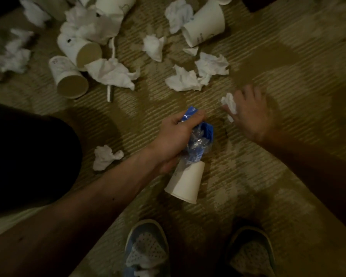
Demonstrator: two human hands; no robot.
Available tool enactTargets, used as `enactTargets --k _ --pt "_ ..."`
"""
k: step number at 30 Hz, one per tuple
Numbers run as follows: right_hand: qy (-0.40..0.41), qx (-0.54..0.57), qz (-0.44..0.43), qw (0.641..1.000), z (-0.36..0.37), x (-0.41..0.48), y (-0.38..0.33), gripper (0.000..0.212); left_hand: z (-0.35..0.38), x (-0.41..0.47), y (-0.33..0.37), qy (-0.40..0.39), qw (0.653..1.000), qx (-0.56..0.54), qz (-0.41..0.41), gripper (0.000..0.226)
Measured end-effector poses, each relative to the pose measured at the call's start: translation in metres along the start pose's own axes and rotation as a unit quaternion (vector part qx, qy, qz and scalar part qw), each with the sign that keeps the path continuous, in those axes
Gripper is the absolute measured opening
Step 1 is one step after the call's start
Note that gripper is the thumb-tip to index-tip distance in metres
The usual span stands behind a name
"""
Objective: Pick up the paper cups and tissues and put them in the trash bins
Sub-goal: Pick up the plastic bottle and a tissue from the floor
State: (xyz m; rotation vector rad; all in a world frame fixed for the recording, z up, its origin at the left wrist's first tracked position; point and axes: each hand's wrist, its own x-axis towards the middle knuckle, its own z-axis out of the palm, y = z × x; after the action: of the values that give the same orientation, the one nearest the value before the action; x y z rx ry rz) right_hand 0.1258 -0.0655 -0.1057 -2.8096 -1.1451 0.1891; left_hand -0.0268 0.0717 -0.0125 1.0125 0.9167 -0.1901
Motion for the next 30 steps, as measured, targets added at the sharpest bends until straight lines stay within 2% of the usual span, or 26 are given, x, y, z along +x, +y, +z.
enactTargets --k 2,7,11,15,19,23,26,28,30 --pt "-0.009 0.029 -0.016 0.999 -0.003 0.000 -0.005 0.034 -0.007 -0.004 0.001 0.006 1.000 0.002 0.002 0.024" --pt "-0.005 0.203 -0.109 0.973 -0.019 -0.003 -0.057 0.022 -0.043 -0.029 -0.004 0.034 0.998 0.037 0.035 0.021" --pt "-0.111 0.283 -0.175 0.936 -0.025 0.004 -0.132 0.024 -0.087 -0.062 -0.022 0.088 0.993 0.061 0.059 0.017" --pt "-0.196 0.264 -0.297 0.896 -0.022 0.001 -0.207 0.043 -0.134 -0.094 -0.043 0.148 0.988 0.026 0.044 0.020" --pt "-0.242 0.126 -0.381 0.883 0.001 -0.003 -0.247 0.072 -0.162 -0.117 -0.061 0.188 0.981 -0.002 0.046 0.024" --pt "-0.215 0.052 -0.403 0.888 0.021 -0.002 -0.255 0.054 -0.174 -0.122 -0.071 0.222 0.974 -0.034 0.028 0.016" --pt "-0.182 0.054 -0.404 0.895 0.030 -0.001 -0.254 0.038 -0.180 -0.120 -0.070 0.230 0.972 -0.036 0.032 0.013" --pt "-0.177 0.099 -0.393 0.897 0.030 -0.002 -0.251 0.033 -0.182 -0.119 -0.068 0.229 0.972 0.000 0.041 0.014" --pt "-0.185 0.224 -0.318 0.902 0.016 -0.005 -0.247 0.027 -0.181 -0.119 -0.064 0.232 0.971 0.043 0.041 0.020"
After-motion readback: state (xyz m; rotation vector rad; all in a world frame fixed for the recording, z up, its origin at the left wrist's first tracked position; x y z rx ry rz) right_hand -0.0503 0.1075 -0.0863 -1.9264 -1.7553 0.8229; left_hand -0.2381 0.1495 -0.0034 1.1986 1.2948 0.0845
